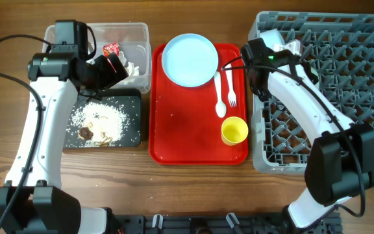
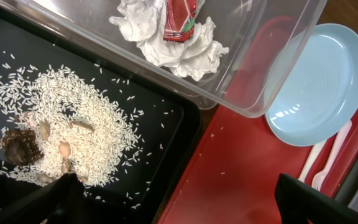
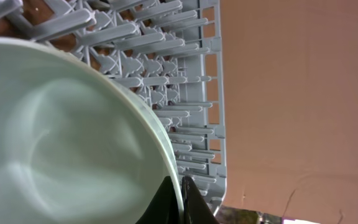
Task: Sort waste into correct bins and load items into the dishwasher rack
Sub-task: 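Lower the mint bowl into the rack's upper right area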
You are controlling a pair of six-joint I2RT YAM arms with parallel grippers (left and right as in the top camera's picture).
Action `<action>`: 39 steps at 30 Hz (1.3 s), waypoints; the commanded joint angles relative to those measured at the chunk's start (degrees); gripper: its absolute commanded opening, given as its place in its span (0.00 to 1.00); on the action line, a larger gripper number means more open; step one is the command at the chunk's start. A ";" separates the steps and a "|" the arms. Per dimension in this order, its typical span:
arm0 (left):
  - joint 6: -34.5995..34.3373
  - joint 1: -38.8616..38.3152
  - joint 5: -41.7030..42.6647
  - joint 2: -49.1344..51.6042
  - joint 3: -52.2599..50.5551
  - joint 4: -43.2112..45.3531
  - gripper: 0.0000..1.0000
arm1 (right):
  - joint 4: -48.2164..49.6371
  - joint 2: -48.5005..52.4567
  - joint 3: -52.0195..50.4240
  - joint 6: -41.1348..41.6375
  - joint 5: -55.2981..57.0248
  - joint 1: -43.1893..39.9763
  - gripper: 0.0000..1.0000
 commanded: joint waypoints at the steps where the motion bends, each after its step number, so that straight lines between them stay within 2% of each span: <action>1: -0.11 0.31 0.28 -0.31 0.59 0.15 1.00 | -0.98 1.03 -0.39 -1.51 5.66 -0.02 0.04; 7: -0.11 0.31 0.28 -0.31 0.59 0.15 1.00 | -1.40 1.03 -0.39 -3.13 11.96 -0.02 0.04; 16: -0.11 0.31 0.28 -0.31 0.59 0.15 1.00 | 6.40 1.03 -0.39 -16.74 10.62 0.94 0.04; 34: -0.11 0.31 0.28 -0.31 0.59 0.15 1.00 | 5.16 1.05 -3.61 -17.88 6.34 4.35 0.04; 39: -0.11 0.31 0.28 -0.31 0.59 0.15 1.00 | 5.22 1.05 -3.80 -18.14 15.17 4.35 0.04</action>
